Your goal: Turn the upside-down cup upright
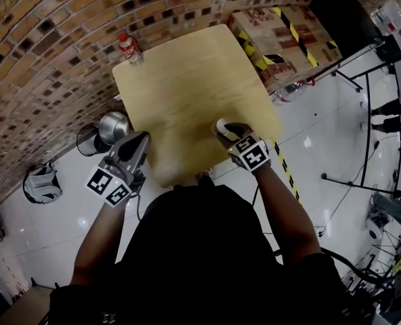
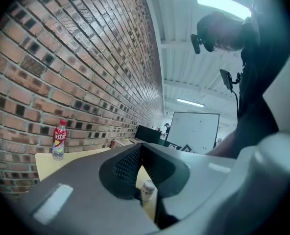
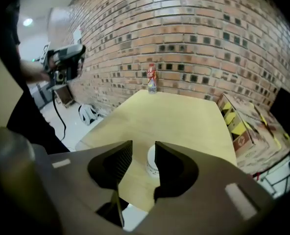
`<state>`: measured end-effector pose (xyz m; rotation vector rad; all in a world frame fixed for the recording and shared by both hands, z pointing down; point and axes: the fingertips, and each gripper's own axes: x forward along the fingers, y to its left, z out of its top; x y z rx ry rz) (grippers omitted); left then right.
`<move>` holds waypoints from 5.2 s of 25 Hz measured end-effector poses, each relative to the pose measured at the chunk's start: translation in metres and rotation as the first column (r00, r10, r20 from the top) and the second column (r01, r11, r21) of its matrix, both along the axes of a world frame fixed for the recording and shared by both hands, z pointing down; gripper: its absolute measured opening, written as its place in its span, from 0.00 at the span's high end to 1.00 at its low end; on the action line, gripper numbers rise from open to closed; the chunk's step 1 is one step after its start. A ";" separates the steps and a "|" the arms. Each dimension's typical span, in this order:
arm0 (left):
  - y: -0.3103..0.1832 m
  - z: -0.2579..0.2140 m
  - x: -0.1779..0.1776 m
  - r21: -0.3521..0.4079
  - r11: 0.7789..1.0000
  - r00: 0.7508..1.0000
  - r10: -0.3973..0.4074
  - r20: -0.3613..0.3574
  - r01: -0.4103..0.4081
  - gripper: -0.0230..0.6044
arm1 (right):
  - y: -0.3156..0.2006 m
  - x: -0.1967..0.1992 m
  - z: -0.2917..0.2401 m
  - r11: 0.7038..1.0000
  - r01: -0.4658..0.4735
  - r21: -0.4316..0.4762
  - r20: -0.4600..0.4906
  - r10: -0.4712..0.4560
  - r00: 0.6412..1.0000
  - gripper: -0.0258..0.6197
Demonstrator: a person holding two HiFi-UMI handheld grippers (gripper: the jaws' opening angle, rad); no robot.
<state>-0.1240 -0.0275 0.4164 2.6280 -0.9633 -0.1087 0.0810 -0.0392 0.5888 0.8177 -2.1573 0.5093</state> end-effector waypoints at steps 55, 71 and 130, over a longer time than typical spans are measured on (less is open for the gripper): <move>0.020 -0.014 -0.061 0.013 0.987 0.985 -0.163 0.050 0.163 0.96 | -0.028 -0.028 0.049 0.956 -0.293 0.028 -0.169 0.293 0.941 0.90; 0.018 -0.013 -0.064 0.012 0.985 0.983 -0.172 0.058 0.172 0.96 | -0.068 0.026 0.031 0.956 -0.287 0.053 -0.012 0.288 0.958 0.69; -0.001 -0.007 -0.063 0.015 0.991 0.991 -0.131 0.035 0.131 0.96 | -0.059 -0.023 -0.060 0.915 -0.284 0.287 0.113 0.262 0.958 0.96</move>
